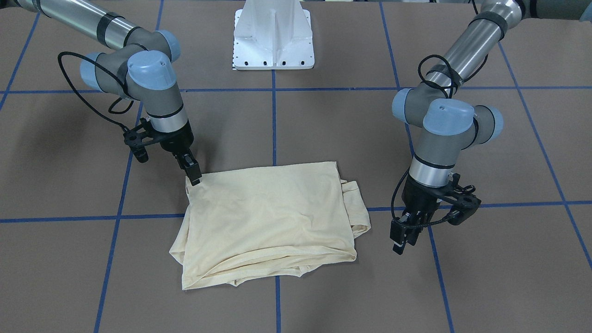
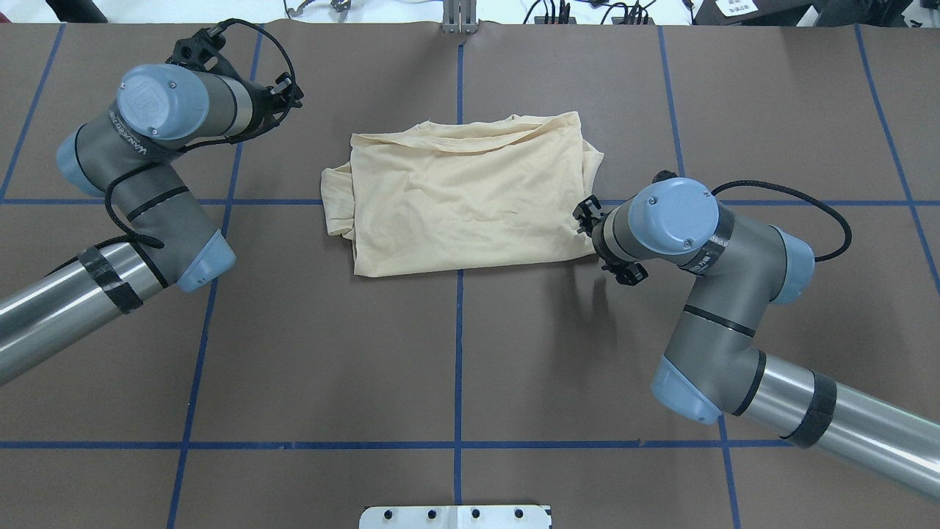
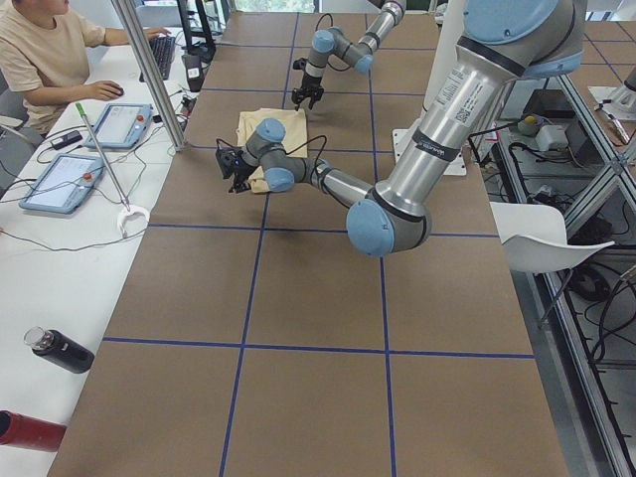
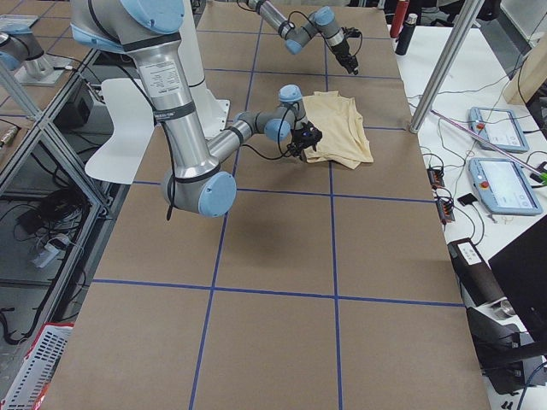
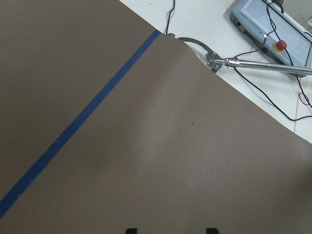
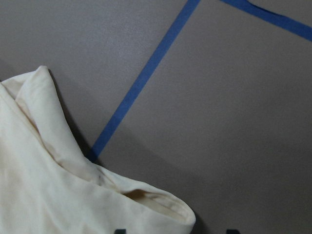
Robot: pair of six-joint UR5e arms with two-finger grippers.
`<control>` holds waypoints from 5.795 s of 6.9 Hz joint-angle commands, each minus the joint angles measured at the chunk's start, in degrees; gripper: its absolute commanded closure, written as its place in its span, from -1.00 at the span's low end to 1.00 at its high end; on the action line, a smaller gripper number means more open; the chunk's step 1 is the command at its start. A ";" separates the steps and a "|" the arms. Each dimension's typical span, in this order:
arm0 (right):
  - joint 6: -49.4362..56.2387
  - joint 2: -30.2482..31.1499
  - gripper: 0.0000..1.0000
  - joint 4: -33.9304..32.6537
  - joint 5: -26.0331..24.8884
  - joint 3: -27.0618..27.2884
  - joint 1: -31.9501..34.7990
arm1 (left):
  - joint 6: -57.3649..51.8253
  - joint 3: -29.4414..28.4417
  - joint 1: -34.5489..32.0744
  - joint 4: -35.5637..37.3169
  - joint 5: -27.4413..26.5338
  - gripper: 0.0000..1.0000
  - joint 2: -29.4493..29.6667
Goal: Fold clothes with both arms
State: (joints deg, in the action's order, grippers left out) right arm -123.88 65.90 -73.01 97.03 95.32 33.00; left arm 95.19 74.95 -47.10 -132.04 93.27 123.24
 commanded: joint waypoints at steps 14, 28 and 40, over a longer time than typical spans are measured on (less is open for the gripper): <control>-0.22 5.02 1.00 -27.44 2.99 28.77 -18.55 | 0.17 13.16 0.61 0.29 9.16 -0.10 -2.02; 7.60 0.02 -1.00 -26.30 1.32 27.20 -9.01 | 0.26 21.99 22.05 24.55 -1.25 -0.21 -3.97; 8.39 0.02 -1.00 -26.04 1.41 24.74 -6.55 | -12.42 20.59 14.80 22.20 -1.33 1.00 -3.09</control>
State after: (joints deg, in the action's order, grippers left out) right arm -116.07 65.99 -99.05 98.44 120.15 25.44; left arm 88.65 95.98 -28.64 -108.26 92.05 119.83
